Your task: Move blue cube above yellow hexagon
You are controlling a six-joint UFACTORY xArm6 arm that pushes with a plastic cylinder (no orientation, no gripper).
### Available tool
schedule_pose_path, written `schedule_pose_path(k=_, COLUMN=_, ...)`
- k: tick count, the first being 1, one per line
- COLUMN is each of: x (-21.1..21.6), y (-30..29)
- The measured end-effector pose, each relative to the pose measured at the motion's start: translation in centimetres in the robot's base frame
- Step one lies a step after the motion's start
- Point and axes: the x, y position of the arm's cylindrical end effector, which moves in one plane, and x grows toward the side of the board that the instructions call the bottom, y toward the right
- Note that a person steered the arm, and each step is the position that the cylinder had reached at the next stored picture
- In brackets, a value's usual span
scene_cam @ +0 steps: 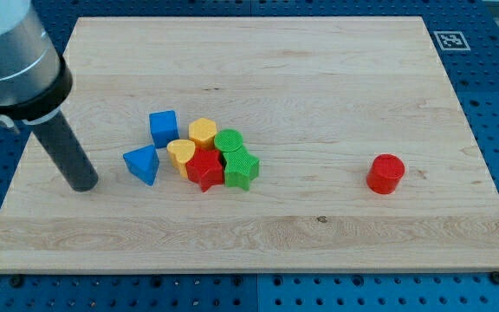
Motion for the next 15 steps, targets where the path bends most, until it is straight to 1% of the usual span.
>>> schedule_pose_path(k=1, x=-1.8, y=0.9)
schedule_pose_path(k=2, x=-2.3, y=0.8)
schedule_pose_path(k=13, x=-2.3, y=-0.3)
schedule_pose_path(k=15, x=-2.4, y=1.4)
